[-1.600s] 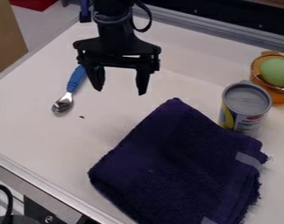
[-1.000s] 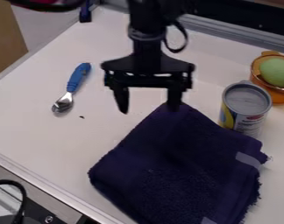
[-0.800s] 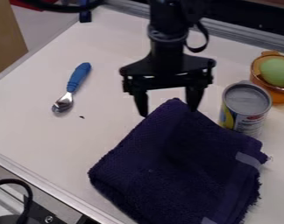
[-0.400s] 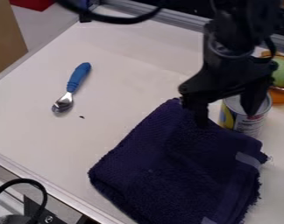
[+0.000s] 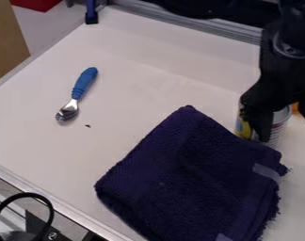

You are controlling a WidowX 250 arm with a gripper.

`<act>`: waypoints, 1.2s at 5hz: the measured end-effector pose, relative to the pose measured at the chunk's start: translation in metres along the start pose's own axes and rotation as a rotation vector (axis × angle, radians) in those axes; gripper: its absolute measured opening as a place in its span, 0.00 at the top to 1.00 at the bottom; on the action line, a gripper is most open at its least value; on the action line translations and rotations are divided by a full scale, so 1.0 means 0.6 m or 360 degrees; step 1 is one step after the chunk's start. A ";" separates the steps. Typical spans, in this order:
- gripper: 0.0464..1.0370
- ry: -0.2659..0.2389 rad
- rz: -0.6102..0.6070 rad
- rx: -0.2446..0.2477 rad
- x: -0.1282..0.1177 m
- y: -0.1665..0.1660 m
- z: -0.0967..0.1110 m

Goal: Move the cannister at the left side of the blue bag

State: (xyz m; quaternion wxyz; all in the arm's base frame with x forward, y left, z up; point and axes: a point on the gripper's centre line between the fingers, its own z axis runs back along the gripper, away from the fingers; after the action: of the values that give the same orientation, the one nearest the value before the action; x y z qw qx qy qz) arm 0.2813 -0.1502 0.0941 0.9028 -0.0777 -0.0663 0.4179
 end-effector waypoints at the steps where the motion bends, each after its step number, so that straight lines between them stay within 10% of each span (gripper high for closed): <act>1: 0.04 0.0022 0.0037 0.0038 -0.003 -0.007 -0.021; 6: 0.04 -0.0003 0.0343 0.0105 0.029 -0.024 -0.089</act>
State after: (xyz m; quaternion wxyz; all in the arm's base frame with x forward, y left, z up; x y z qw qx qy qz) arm 0.3130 -0.1505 0.0458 0.8546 -0.0542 -0.0447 0.5145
